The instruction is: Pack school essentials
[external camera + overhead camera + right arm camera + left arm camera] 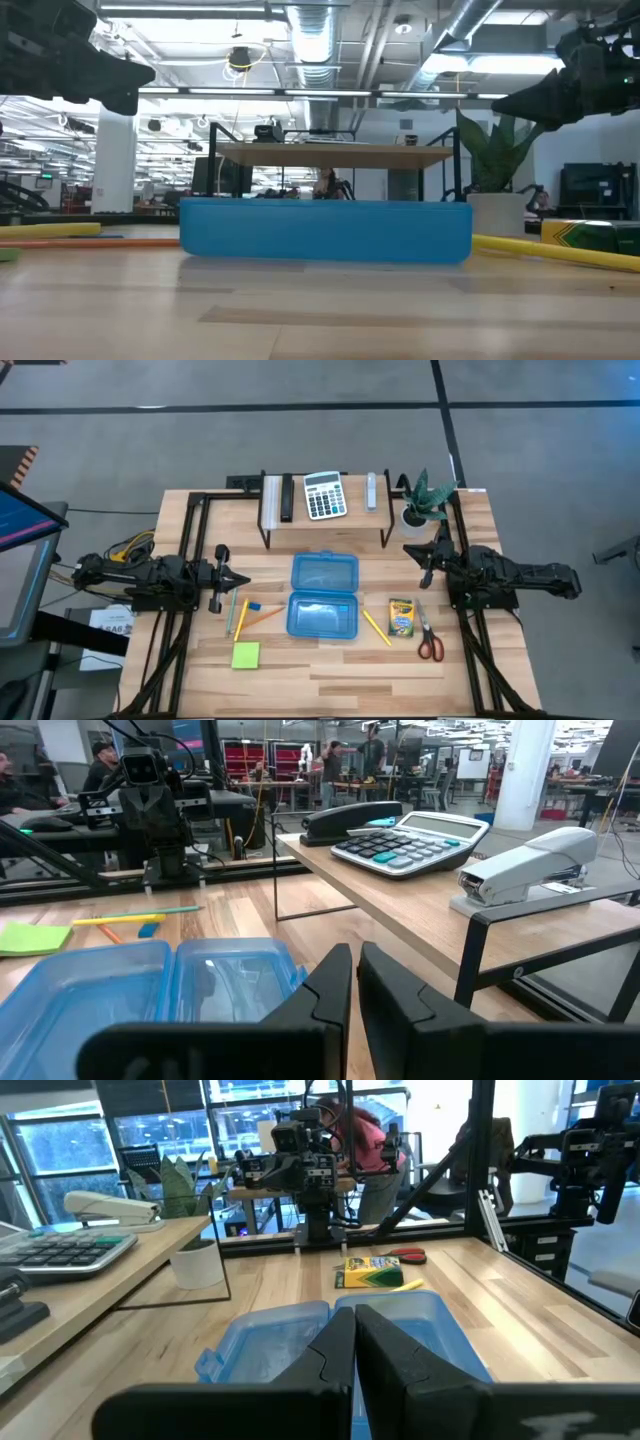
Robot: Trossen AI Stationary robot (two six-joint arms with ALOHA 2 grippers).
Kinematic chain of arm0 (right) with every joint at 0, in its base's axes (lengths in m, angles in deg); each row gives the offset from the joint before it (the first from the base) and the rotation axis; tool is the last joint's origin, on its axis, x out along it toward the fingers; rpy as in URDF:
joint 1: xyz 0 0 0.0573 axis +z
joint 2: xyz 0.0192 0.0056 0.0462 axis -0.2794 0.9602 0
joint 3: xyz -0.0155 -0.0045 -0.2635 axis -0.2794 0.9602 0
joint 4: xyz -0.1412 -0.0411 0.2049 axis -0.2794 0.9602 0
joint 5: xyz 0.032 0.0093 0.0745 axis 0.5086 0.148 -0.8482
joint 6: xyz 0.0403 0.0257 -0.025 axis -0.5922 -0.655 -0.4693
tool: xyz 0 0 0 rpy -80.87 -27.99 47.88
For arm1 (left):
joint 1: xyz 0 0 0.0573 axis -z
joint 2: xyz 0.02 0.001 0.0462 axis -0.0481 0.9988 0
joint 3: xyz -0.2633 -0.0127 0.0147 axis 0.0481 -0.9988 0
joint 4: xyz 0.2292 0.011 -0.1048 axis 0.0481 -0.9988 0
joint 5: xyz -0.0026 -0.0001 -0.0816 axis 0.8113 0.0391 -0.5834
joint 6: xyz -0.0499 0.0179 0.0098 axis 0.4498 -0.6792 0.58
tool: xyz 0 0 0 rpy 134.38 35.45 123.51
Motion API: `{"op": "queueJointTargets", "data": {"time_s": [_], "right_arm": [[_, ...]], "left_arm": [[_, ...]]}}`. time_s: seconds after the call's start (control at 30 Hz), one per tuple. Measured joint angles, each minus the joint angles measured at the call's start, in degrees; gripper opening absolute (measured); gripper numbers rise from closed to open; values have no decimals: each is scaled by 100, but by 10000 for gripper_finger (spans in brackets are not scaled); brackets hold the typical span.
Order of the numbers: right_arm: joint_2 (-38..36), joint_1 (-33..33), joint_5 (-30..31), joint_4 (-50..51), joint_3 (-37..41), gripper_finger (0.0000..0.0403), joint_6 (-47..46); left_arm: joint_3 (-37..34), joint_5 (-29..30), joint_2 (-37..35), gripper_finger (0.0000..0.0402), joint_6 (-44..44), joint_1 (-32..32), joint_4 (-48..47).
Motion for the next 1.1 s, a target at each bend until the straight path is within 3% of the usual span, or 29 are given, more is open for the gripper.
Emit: {"op": "queueJointTargets", "data": {"time_s": [1.1], "right_arm": [[-2, -2, 0, 2, 0, 49, 0]], "left_arm": [[0, 116, -2, 0, 0, -1, 20]]}}
